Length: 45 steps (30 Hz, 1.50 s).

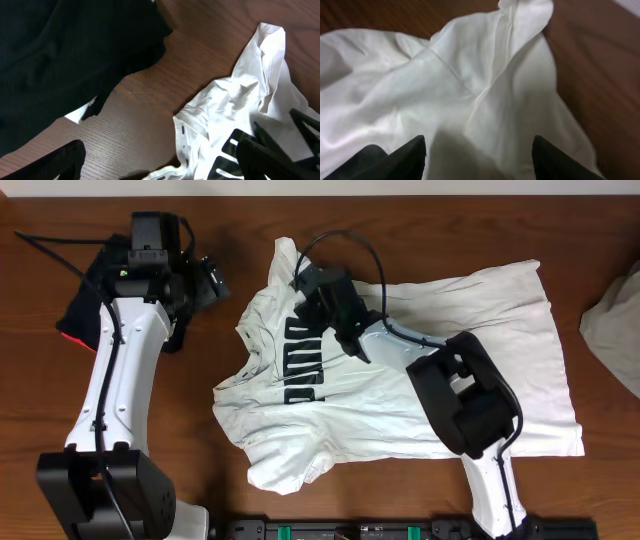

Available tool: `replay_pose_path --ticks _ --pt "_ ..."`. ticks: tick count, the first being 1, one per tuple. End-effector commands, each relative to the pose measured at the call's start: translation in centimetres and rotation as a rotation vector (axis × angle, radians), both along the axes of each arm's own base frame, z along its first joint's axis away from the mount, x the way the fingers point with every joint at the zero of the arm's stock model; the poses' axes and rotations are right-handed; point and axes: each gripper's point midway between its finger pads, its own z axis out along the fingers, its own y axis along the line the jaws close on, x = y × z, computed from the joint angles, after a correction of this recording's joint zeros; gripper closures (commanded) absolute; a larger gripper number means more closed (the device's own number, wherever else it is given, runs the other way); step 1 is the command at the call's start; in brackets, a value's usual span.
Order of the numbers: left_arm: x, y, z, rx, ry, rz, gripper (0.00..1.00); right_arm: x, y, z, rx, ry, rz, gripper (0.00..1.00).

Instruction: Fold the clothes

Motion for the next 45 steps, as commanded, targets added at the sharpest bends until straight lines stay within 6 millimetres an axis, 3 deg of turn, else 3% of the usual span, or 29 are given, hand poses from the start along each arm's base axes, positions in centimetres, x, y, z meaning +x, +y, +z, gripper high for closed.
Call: replay_pose_path --ticks 1,7,10,13,14,21,29,38,45 --pt "0.0 0.4 -0.2 0.013 0.007 0.005 0.02 -0.2 0.3 -1.2 -0.002 0.016 -0.002 0.40" --pt "0.0 0.4 -0.2 0.013 0.007 0.005 0.02 1.0 -0.4 -0.4 -0.008 -0.039 -0.053 0.58" --pt "0.0 0.4 -0.2 0.013 0.007 0.005 0.02 1.0 -0.4 -0.4 -0.007 -0.039 -0.053 0.74" --pt "0.0 0.3 -0.2 0.013 0.007 0.005 0.02 1.1 -0.4 -0.2 -0.004 -0.043 -0.054 0.97" --pt "0.0 0.3 -0.2 0.013 0.007 0.005 0.02 1.2 -0.4 -0.2 -0.003 -0.048 -0.058 0.99" --pt "0.0 0.4 -0.2 0.013 0.007 0.005 0.02 1.5 -0.5 0.1 -0.002 -0.061 -0.066 0.99" --pt "0.0 0.3 -0.2 0.013 0.007 0.005 0.02 2.7 -0.4 2.1 0.047 -0.120 -0.084 0.99" --pt "0.0 0.3 -0.2 0.013 0.007 0.005 0.02 5.7 -4.9 2.6 0.047 -0.131 -0.173 0.99" --pt "0.0 0.4 -0.2 0.013 0.007 0.005 0.02 8.6 -8.3 4.7 0.091 -0.199 -0.235 0.99"
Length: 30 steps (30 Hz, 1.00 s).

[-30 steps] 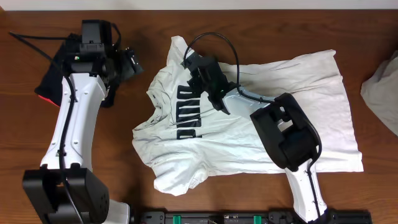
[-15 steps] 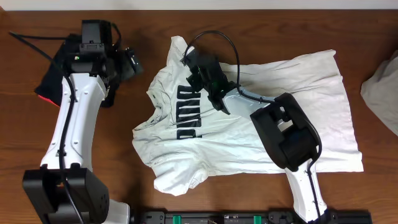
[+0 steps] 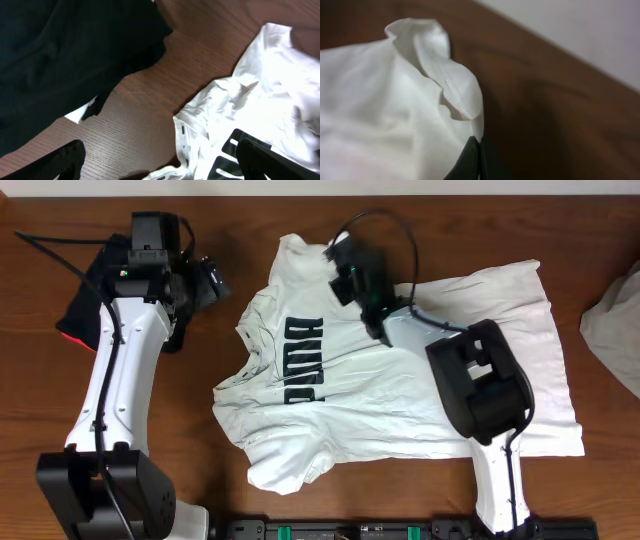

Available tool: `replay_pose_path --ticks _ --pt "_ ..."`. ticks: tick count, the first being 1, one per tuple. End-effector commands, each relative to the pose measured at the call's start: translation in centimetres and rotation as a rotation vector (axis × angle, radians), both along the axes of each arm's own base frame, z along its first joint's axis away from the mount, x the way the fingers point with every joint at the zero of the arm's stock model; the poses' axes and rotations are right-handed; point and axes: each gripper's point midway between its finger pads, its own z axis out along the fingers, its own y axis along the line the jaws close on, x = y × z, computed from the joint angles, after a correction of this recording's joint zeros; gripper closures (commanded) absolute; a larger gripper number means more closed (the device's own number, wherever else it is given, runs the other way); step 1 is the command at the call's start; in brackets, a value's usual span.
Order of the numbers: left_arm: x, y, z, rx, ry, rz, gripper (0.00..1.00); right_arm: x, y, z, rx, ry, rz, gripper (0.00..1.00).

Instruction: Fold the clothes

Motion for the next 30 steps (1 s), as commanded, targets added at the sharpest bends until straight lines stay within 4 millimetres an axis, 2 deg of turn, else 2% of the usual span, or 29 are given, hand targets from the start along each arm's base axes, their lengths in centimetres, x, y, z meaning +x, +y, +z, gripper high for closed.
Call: replay_pose_path --ticks 1,8,13,17,18,19,20,21,22,24,26,28,30 --pt "0.0 0.4 -0.2 0.013 0.007 0.005 0.02 1.8 -1.4 1.8 0.039 -0.049 -0.031 0.99" --pt "0.0 0.4 -0.2 0.013 0.007 0.005 0.02 3.9 -2.7 2.4 0.083 -0.111 -0.035 0.99" --pt "0.0 0.4 -0.2 0.013 0.007 0.005 0.02 5.9 -2.3 1.1 0.089 -0.126 -0.040 0.99" --pt "0.0 0.4 -0.2 0.013 0.007 0.005 0.02 7.8 -1.6 0.3 0.094 -0.139 -0.041 0.94" --pt "0.0 0.4 -0.2 0.013 0.007 0.005 0.02 8.4 -1.7 0.3 0.094 -0.140 -0.044 0.89" --pt "0.0 0.4 -0.2 0.013 0.007 0.005 0.02 8.8 -1.7 0.5 0.094 -0.141 -0.047 0.77" --pt "0.0 0.4 -0.2 0.013 0.007 0.005 0.02 9.3 -1.7 0.9 0.095 -0.144 -0.050 0.70" --pt "0.0 0.4 -0.2 0.013 0.007 0.005 0.02 9.6 -1.8 1.4 0.095 -0.146 -0.054 0.68" --pt "0.0 0.4 -0.2 0.013 0.007 0.005 0.02 10.1 -2.1 2.1 0.095 -0.150 -0.062 0.64" --pt "0.0 0.4 -0.2 0.013 0.007 0.005 0.02 11.0 -2.7 3.7 0.097 -0.160 -0.074 0.48" --pt "0.0 0.4 -0.2 0.013 0.007 0.005 0.02 11.8 -3.5 5.5 0.090 -0.143 -0.088 0.41" --pt "0.0 0.4 -0.2 0.013 0.007 0.005 0.02 12.1 -4.3 7.1 0.074 -0.098 -0.102 0.29" --pt "0.0 0.4 -0.2 0.013 0.007 0.005 0.02 11.7 -5.3 8.6 0.066 -0.021 -0.125 0.13"
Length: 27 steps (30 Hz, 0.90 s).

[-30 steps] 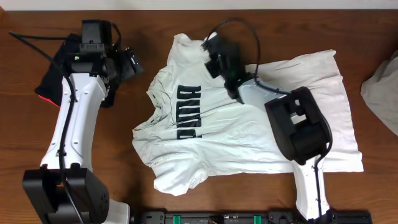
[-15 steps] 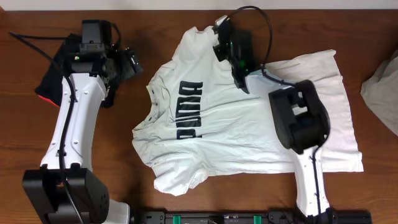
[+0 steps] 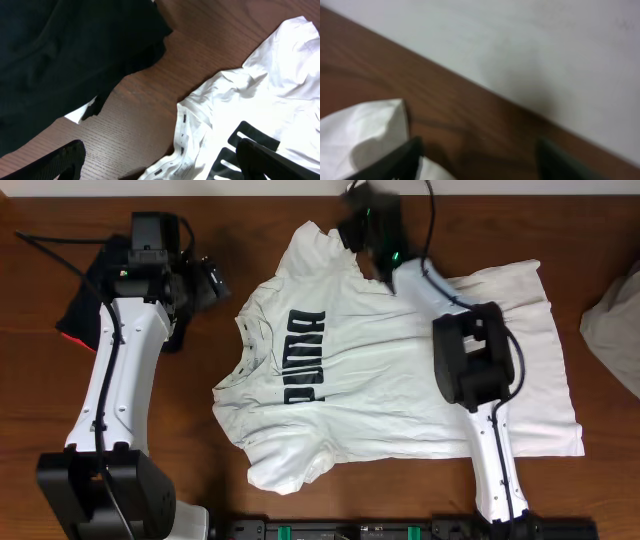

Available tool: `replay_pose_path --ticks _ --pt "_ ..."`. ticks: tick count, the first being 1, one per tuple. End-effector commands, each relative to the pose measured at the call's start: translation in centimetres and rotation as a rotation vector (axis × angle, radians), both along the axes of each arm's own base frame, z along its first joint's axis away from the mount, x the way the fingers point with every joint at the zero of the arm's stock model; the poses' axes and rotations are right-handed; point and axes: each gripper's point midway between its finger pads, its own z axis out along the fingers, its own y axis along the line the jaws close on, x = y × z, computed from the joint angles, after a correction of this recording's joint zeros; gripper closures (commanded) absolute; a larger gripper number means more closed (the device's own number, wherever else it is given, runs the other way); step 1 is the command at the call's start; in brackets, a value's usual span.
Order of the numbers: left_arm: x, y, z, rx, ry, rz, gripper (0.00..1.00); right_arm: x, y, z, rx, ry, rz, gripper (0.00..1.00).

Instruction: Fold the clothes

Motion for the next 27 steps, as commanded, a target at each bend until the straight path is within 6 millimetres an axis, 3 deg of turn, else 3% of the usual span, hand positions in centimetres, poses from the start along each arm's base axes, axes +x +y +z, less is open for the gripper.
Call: replay_pose_path --ticks 1,3,6,9,11,13,14,18,27 --pt "0.0 0.3 -0.2 0.013 0.007 0.005 0.02 0.6 -2.5 6.4 0.031 0.013 -0.054 0.10" --pt "0.0 0.3 -0.2 0.013 0.007 0.005 0.02 -0.9 -3.8 7.5 0.044 0.126 -0.093 0.06" --pt "0.0 0.3 -0.2 0.013 0.007 0.005 0.02 -4.0 -4.8 8.2 0.041 0.290 -0.083 0.07" --pt "0.0 0.3 -0.2 0.013 0.007 0.005 0.02 -7.7 -4.4 7.3 0.046 0.453 -0.030 0.25" --pt "0.0 0.3 -0.2 0.013 0.007 0.005 0.02 -10.0 -4.1 6.0 0.041 0.564 -0.006 0.51" --pt "0.0 0.4 -0.2 0.013 0.007 0.005 0.02 -12.0 -4.0 4.4 0.023 0.659 0.001 0.88" --pt "0.0 0.3 -0.2 0.013 0.007 0.005 0.02 -12.8 -4.0 3.7 0.013 0.694 0.000 0.98" --pt "0.0 0.3 -0.2 0.013 0.007 0.005 0.02 -15.4 -4.0 0.9 -0.001 0.825 -0.031 0.99" --pt "0.0 0.3 -0.2 0.013 0.007 0.005 0.02 -18.1 -2.9 -4.5 0.001 0.935 -0.039 0.99"
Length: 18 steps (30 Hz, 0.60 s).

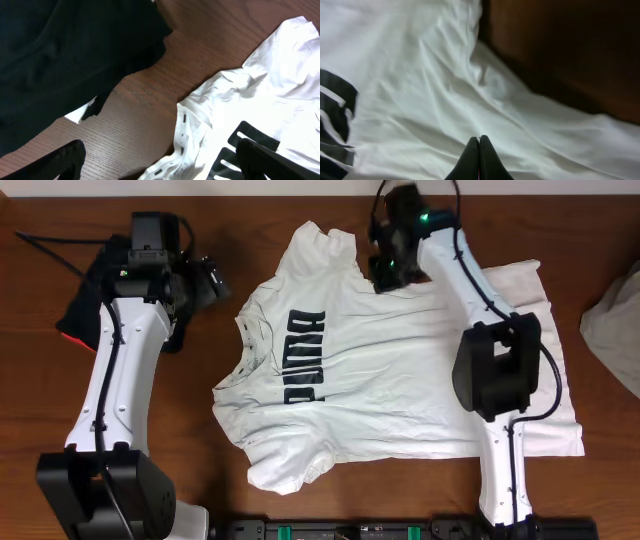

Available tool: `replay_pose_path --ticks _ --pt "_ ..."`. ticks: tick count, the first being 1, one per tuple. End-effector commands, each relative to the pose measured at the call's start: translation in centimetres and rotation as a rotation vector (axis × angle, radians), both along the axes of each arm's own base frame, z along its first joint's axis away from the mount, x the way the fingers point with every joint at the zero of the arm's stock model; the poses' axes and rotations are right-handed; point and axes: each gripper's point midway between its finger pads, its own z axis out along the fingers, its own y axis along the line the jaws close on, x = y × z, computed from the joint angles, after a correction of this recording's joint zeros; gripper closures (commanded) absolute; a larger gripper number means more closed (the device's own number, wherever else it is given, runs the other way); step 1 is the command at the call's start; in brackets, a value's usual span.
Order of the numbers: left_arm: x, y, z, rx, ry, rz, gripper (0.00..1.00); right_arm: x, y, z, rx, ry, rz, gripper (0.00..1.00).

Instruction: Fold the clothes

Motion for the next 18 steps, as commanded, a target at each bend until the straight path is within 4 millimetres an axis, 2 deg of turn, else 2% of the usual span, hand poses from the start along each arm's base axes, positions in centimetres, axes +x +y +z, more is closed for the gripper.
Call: replay_pose_path --ticks 1,4,9,15,18 --pt "0.0 0.4 -0.2 0.013 0.007 0.005 0.02 -1.2 1.6 -1.4 0.032 0.041 -0.001 0.99" --pt "0.0 0.4 -0.2 0.013 0.007 0.005 0.02 -1.3 2.0 -1.9 0.036 0.038 0.005 0.99" --pt "0.0 0.3 -0.2 0.013 0.007 0.005 0.02 -0.2 2.3 -2.8 0.043 -0.016 0.005 0.99" --pt "0.0 0.4 -0.2 0.013 0.007 0.005 0.02 -0.6 2.1 -4.7 0.048 -0.002 -0.031 0.99" --pt "0.0 0.4 -0.2 0.013 0.007 0.005 0.02 -0.2 2.0 -5.3 0.042 -0.027 -0.034 0.99"
